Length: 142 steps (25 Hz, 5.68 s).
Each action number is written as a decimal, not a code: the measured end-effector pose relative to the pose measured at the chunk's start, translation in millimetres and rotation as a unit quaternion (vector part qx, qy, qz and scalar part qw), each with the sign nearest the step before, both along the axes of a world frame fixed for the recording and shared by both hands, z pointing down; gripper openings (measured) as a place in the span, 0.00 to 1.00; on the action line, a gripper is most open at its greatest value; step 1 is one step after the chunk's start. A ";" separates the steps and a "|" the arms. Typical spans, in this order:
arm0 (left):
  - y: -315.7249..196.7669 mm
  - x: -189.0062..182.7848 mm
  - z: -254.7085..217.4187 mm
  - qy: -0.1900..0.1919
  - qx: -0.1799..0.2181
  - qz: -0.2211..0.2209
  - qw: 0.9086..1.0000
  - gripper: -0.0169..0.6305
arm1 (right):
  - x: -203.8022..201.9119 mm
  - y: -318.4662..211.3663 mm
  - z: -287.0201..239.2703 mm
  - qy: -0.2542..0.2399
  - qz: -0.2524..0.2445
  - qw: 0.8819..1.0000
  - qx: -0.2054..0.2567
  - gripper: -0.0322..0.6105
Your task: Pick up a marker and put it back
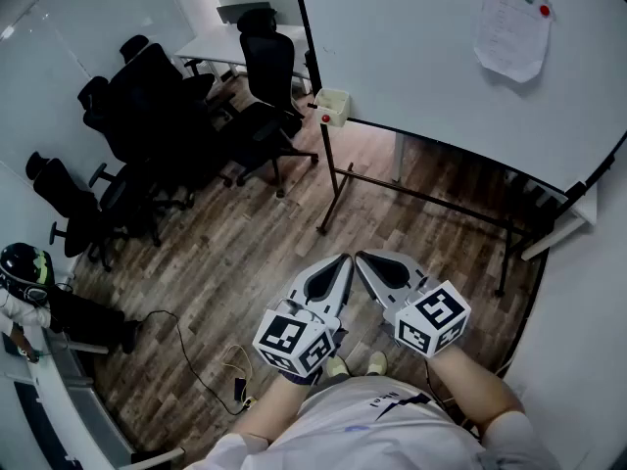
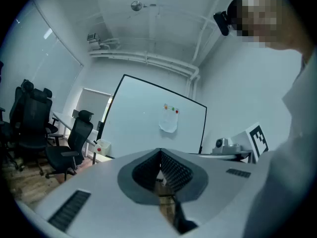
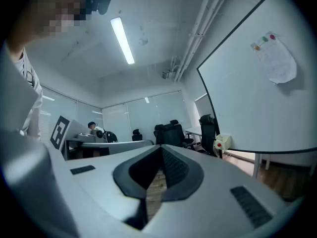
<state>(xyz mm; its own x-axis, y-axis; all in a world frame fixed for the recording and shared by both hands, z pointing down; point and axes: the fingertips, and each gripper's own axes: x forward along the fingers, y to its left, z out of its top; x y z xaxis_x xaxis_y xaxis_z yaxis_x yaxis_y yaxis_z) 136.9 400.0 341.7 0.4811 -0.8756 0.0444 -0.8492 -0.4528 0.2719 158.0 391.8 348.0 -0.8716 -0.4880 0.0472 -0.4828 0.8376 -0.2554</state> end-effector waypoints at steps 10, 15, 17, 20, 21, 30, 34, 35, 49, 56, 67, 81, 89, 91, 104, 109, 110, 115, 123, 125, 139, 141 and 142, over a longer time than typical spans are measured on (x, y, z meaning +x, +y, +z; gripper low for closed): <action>3.7 17.0 0.7 -0.012 0.001 -0.010 1.000 0.04 | 21.3 6.0 -6.1 -0.008 -0.011 1.000 0.003 0.07; -6.8 13.4 -6.7 -0.034 0.012 -0.027 0.999 0.04 | 35.0 -7.6 -13.1 -0.016 -0.003 1.000 0.016 0.07; -10.0 9.6 -5.9 -0.040 0.013 -0.034 0.999 0.04 | 38.5 -14.2 -12.0 -0.016 0.002 1.000 0.017 0.07; -14.9 0.3 0.7 -0.043 0.008 -0.042 0.998 0.04 | 37.2 -21.5 -8.1 -0.015 0.008 1.000 0.014 0.07; -16.9 -4.0 3.8 -0.043 0.006 -0.044 0.998 0.04 | 34.9 -23.7 -5.8 -0.014 0.010 1.000 0.012 0.07; -74.9 -50.2 32.8 -0.043 0.000 -0.030 0.999 0.04 | -16.9 -78.9 19.8 0.010 0.021 1.000 0.006 0.07; -121.4 -85.4 31.8 -0.049 0.009 -0.020 0.999 0.04 | -58.8 -121.2 12.8 0.023 0.024 0.999 0.027 0.07; -132.6 -94.6 31.3 -0.050 0.011 -0.017 0.999 0.04 | -69.7 -130.9 11.3 0.023 0.025 0.999 0.029 0.07; -247.0 -166.2 41.2 -0.034 0.011 0.013 0.999 0.04 | -147.0 -236.5 15.6 0.097 0.052 0.991 0.078 0.07; -320.6 -180.7 54.5 -0.044 0.004 -0.002 0.999 0.04 | -162.3 -315.2 34.4 0.104 0.043 0.989 0.093 0.07; -457.2 -200.3 68.3 -0.052 -0.024 -0.053 0.997 0.04 | -183.3 -452.7 63.0 0.141 -0.008 0.986 0.086 0.07; -558.0 -251.5 143.3 -0.050 -0.077 -0.042 0.995 0.04 | -227.5 -568.7 167.3 0.283 0.033 0.953 0.102 0.08; -594.0 -276.2 161.1 -0.045 -0.089 -0.015 0.995 0.04 | -252.0 -594.3 211.0 0.395 0.040 0.905 0.151 0.17; -599.1 -280.1 165.2 -0.043 -0.092 -0.009 0.995 0.04 | -253.7 -599.5 220.7 0.413 0.045 0.897 0.154 0.17; -609.6 -297.1 177.6 -0.038 -0.102 0.005 0.994 0.04 | -258.6 -616.8 241.8 0.473 0.071 0.861 0.172 0.18; -610.8 -291.5 175.2 -0.035 -0.101 0.011 0.994 0.04 | -251.8 -616.5 223.5 0.454 0.083 0.870 0.173 0.16; -611.1 -288.3 173.9 -0.035 -0.100 0.013 0.994 0.04 | -249.0 -616.4 216.9 0.443 0.087 0.876 0.169 0.16; -609.3 -267.4 161.7 -0.034 -0.089 0.026 0.995 0.04 | -229.1 -615.7 177.4 0.387 0.110 0.903 0.149 0.16; -600.8 -224.9 131.4 -0.022 -0.082 0.055 0.995 0.04 | -204.4 -613.3 103.1 0.295 0.111 0.939 0.138 0.16; -600.6 -217.3 120.0 -0.020 -0.076 0.061 0.995 0.04 | -199.3 -615.4 81.2 0.265 0.108 0.948 0.139 0.16; -586.9 -188.7 27.3 0.008 -0.023 0.071 0.997 0.04 | -155.8 -603.1 -17.6 0.104 0.118 0.981 0.111 0.16; -585.7 -185.8 17.5 0.006 -0.016 0.071 0.997 0.04 | -153.9 -601.5 -26.0 0.095 0.116 0.982 0.111 0.16; -584.9 -184.8 12.6 0.005 -0.012 0.070 0.997 0.04 | -153.4 -600.6 -29.6 0.090 0.115 0.983 0.111 0.16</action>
<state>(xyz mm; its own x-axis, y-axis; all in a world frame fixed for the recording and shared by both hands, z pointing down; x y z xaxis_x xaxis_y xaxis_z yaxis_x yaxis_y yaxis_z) -47.9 -184.8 354.3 0.5997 -0.7981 0.0584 -0.7748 -0.5610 0.2915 4.6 -208.8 318.4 -0.7241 -0.6870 0.0613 -0.6867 0.7264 0.0288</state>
